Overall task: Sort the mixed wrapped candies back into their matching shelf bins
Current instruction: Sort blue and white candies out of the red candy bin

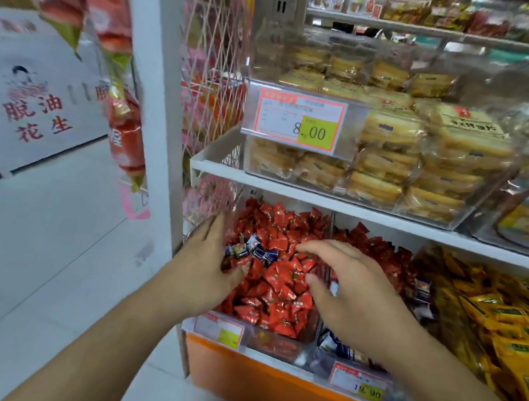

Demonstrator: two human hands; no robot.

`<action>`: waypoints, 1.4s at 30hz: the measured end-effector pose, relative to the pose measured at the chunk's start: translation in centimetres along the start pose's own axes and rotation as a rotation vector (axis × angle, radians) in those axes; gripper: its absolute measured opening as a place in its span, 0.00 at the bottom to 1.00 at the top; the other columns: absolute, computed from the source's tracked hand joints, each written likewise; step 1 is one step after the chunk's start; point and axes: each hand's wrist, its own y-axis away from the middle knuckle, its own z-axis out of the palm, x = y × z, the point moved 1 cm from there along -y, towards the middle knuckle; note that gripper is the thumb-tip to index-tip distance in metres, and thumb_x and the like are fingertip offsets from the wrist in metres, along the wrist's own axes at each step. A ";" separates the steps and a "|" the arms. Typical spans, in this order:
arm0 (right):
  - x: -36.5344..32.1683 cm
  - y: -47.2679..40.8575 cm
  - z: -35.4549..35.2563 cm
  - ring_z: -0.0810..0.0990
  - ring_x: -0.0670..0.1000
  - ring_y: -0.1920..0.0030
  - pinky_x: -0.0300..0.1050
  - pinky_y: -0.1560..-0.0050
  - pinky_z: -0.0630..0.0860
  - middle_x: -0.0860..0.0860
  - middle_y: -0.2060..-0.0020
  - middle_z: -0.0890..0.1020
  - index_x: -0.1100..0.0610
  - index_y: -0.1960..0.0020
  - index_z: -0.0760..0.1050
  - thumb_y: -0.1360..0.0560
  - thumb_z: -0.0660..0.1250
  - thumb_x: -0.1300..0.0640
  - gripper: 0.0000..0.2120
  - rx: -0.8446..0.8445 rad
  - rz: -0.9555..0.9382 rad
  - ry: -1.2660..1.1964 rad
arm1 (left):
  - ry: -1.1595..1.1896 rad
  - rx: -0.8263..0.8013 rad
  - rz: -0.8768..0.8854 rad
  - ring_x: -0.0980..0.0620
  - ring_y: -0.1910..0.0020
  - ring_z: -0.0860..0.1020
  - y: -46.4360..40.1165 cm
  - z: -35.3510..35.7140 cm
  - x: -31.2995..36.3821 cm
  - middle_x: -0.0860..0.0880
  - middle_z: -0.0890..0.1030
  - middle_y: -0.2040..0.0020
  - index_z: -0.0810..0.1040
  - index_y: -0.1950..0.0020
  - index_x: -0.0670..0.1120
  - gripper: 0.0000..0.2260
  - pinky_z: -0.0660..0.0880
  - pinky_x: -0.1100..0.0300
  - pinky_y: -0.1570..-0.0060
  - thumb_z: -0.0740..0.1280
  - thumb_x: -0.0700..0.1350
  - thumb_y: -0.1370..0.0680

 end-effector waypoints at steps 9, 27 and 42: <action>-0.3 -11.1 6.0 0.81 0.47 0.44 0.44 0.42 0.80 0.47 0.34 0.79 0.47 0.25 0.71 0.22 0.71 0.57 0.26 -0.248 0.012 0.024 | 0.142 -0.145 -0.060 0.52 0.18 0.55 -0.7 0.7 -1.6 0.53 0.43 0.16 0.32 0.18 0.55 0.51 0.55 0.62 0.27 0.71 0.61 0.23; -0.7 -14.3 9.5 0.81 0.45 0.59 0.46 0.56 0.81 0.44 0.60 0.83 0.45 0.59 0.81 0.31 0.80 0.49 0.08 -0.181 0.054 -0.098 | 0.140 -0.191 -0.089 0.47 0.22 0.64 -0.9 0.2 -1.5 0.53 0.45 0.16 0.33 0.18 0.56 0.49 0.59 0.59 0.31 0.70 0.60 0.22; -0.4 -11.1 3.7 0.82 0.45 0.60 0.40 0.58 0.78 0.44 0.60 0.84 0.48 0.57 0.84 0.29 0.81 0.55 0.06 0.045 0.224 -0.287 | 0.063 0.040 0.013 0.50 0.22 0.62 -0.6 -0.4 -0.3 0.53 0.55 0.19 0.49 0.17 0.53 0.42 0.61 0.60 0.28 0.71 0.54 0.22</action>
